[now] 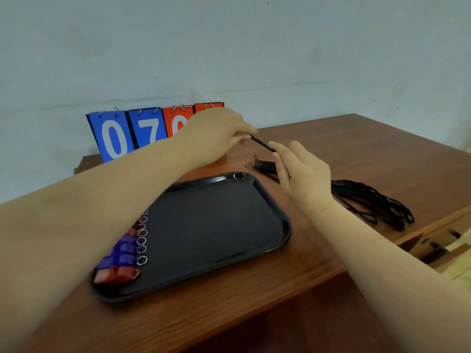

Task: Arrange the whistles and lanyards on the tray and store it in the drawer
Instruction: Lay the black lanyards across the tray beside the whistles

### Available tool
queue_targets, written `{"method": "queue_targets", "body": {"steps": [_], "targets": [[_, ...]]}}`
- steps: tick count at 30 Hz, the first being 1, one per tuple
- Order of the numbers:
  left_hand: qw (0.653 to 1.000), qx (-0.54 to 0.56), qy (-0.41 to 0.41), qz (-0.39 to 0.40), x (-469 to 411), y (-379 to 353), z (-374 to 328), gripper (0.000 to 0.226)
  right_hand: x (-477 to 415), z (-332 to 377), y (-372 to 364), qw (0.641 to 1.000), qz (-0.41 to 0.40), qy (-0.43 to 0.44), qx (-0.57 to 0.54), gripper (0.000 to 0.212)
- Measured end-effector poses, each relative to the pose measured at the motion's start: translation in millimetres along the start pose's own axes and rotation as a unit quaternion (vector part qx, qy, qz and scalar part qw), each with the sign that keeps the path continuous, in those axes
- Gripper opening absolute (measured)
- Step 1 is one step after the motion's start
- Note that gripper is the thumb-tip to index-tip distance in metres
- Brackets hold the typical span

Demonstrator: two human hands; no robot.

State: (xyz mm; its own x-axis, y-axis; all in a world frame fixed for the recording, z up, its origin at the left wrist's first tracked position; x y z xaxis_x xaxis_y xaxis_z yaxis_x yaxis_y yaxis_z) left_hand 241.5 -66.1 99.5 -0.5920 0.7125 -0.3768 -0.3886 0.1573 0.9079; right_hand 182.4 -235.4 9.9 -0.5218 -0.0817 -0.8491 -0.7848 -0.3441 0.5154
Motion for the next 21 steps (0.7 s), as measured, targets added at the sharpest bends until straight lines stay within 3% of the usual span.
{"method": "queue_targets", "body": {"steps": [4, 10, 15, 21], "targets": [[0.997, 0.022, 0.067, -0.035, 41.6, 9.8, 36.5, 0.016, -16.3, 0.7, 0.9, 0.998, 0.037, 0.032, 0.046, 0.029], [0.987, 0.010, 0.155, 0.041, 103.2, -7.7, 89.8, 0.010, -20.7, 14.1, -15.9, 0.987, 0.121, 0.057, 0.084, 0.040], [0.976, 0.019, 0.195, 0.097, 139.4, -27.4, 116.7, 0.012, -16.8, 11.5, -43.0, 0.973, 0.199, -0.058, 0.100, 0.031], [0.958, 0.045, 0.230, 0.163, 148.3, -53.6, 124.3, 0.007, -12.4, -10.8, -71.1, 0.937, 0.281, -0.181, 0.103, 0.037]]}}
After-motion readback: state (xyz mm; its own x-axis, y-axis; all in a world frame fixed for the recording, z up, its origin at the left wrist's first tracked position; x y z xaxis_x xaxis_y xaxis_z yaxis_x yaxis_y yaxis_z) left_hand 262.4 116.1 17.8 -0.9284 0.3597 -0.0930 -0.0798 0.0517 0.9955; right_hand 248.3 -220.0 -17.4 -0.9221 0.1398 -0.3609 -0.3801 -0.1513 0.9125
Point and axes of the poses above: each hand's wrist, its own x-axis away from the middle knuckle, its own y-axis out of the back of the hand, z = x × y, the point moved 3 cm from there along -x, towards the middle knuckle, and after that the axes turned 6 degrees about -x, right-handed, at the moved point
